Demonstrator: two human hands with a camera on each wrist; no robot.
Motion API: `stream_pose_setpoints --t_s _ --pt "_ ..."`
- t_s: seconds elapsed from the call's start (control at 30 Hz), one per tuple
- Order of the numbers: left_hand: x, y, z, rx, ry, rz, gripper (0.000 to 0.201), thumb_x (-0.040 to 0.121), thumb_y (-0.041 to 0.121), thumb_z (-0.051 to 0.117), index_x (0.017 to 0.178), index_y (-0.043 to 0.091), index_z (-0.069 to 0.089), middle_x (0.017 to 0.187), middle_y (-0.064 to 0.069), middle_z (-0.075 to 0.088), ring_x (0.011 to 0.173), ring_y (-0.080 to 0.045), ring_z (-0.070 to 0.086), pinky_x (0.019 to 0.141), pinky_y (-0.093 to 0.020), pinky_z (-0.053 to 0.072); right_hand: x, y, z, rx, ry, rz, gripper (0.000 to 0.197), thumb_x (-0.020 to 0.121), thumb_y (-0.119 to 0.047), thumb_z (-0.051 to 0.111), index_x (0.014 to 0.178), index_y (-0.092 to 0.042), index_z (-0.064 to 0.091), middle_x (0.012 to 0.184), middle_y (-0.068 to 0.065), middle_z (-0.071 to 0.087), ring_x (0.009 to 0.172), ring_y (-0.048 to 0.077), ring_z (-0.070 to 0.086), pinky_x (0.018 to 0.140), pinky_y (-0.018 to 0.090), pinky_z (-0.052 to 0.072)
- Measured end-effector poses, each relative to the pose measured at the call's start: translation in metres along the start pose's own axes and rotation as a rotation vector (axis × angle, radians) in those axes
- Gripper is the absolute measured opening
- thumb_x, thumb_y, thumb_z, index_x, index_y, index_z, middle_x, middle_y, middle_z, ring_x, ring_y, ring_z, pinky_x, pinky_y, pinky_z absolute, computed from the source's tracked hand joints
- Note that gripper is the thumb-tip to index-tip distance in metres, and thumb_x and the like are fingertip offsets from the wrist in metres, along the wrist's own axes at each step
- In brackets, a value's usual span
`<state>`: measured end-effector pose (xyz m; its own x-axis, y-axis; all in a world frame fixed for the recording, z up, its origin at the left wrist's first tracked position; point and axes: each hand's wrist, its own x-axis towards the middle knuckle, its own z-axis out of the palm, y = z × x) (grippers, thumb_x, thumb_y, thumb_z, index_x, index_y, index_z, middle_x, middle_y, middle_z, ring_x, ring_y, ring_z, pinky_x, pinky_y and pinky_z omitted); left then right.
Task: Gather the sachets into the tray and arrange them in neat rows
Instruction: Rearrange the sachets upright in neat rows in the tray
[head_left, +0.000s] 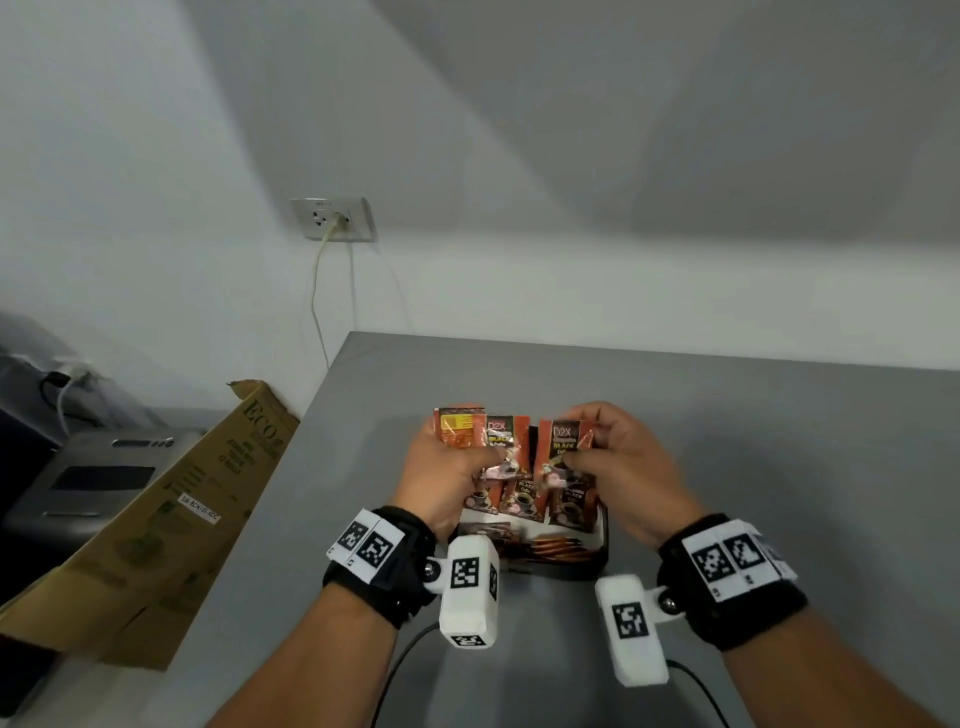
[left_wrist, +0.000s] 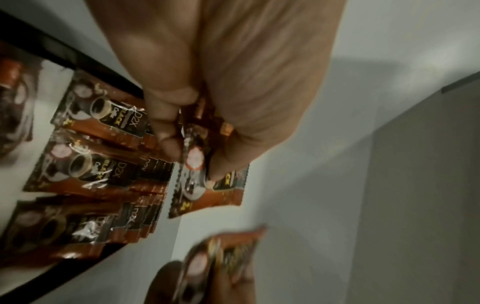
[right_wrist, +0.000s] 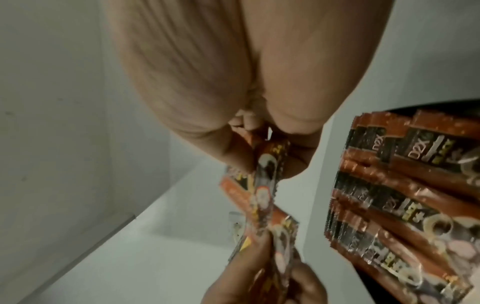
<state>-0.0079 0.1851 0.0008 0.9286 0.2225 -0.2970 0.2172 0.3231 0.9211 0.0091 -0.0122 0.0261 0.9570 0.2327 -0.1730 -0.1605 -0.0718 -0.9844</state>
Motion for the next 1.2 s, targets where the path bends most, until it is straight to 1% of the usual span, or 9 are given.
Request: stream_pose_setpoints --t_s 0.17,0.33,0.47,0.6,0.77,0.9,1.0,1.1,1.2 --pt "-0.01 -0.005 0.019 0.025 -0.149 0.003 0.031 0.08 -0.011 0.067 0.11 -0.005 0.063 0.099 -0.027 0.07 0.086 -0.037 0.07 0.073 -0.044 0.058 0.004 0.006 0.023 0.066 -0.074 0.125 0.025 0.089 0.007 0.057 0.11 -0.006 0.065 0.106 0.021 0.072 0.088 0.028 0.07 0.086 0.047 0.056" --pt "-0.008 -0.002 0.01 -0.306 -0.109 -0.135 0.043 0.097 0.033 0.042 0.126 0.012 0.064 0.079 -0.007 0.062 0.06 -0.017 0.05 0.054 -0.029 0.033 0.006 0.005 0.021 0.302 0.019 0.194 0.021 0.092 0.011 0.051 0.105 -0.003 0.059 0.092 0.021 0.071 0.072 0.028 0.07 0.06 0.039 0.057" --pt "-0.003 -0.003 0.003 -0.173 -0.025 -0.083 0.029 0.095 -0.002 0.036 0.1 0.011 0.061 0.074 -0.004 0.063 0.052 -0.013 0.06 0.049 -0.025 0.044 0.007 0.004 0.009 0.39 0.021 0.239 0.02 0.093 0.01 0.048 0.102 -0.005 0.059 0.087 0.018 0.072 0.07 0.027 0.069 0.06 0.039 0.056" --pt "0.001 -0.013 -0.003 -0.036 0.093 -0.015 0.02 0.086 0.001 0.069 0.085 0.017 0.057 0.083 -0.01 0.065 0.071 -0.025 0.061 0.067 -0.037 0.05 0.006 0.006 0.005 0.43 0.057 0.226 0.019 0.093 0.01 0.049 0.099 -0.004 0.061 0.084 0.016 0.07 0.068 0.026 0.069 0.059 0.038 0.056" --pt "-0.001 -0.015 0.002 -0.1 0.068 -0.026 0.03 0.088 -0.012 0.062 0.105 0.013 0.056 0.098 -0.013 0.066 0.068 -0.021 0.064 0.051 -0.03 0.053 0.006 0.013 0.006 0.4 0.05 0.169 0.017 0.09 0.01 0.059 0.1 -0.002 0.064 0.09 0.017 0.072 0.077 0.029 0.07 0.069 0.041 0.057" --pt "-0.009 -0.012 0.013 -0.195 -0.038 -0.119 0.027 0.09 -0.016 0.046 0.092 0.01 0.053 0.097 -0.02 0.063 0.074 -0.029 0.066 0.057 -0.04 0.059 0.002 0.008 0.013 0.086 0.019 0.019 0.02 0.088 0.004 0.068 0.103 -0.01 0.071 0.092 0.006 0.078 0.081 0.019 0.074 0.07 0.029 0.058" --pt "-0.015 -0.005 0.015 -0.352 -0.176 -0.253 0.021 0.087 0.007 0.044 0.088 0.006 0.065 0.095 -0.023 0.065 0.079 -0.036 0.065 0.069 -0.047 0.056 0.0 0.001 0.015 -0.211 0.016 -0.105 0.022 0.089 -0.004 0.07 0.102 -0.022 0.074 0.089 -0.005 0.077 0.077 0.004 0.072 0.065 0.013 0.052" --pt "-0.018 -0.003 0.015 -0.353 -0.274 -0.326 0.036 0.087 0.025 0.053 0.108 0.0 0.068 0.098 -0.02 0.068 0.082 -0.032 0.065 0.074 -0.043 0.054 0.0 -0.001 0.018 -0.445 -0.052 -0.192 0.024 0.092 -0.013 0.067 0.112 -0.026 0.072 0.097 -0.011 0.07 0.083 0.004 0.067 0.07 0.008 0.046" --pt "-0.022 -0.006 0.016 -0.251 -0.319 -0.34 0.043 0.077 0.009 0.065 0.118 -0.003 0.063 0.104 -0.021 0.07 0.085 -0.029 0.07 0.073 -0.04 0.059 0.001 0.002 0.022 -0.741 -0.158 -0.304 0.033 0.093 -0.029 0.064 0.126 -0.035 0.065 0.104 -0.012 0.053 0.1 0.003 0.052 0.084 0.013 0.039"
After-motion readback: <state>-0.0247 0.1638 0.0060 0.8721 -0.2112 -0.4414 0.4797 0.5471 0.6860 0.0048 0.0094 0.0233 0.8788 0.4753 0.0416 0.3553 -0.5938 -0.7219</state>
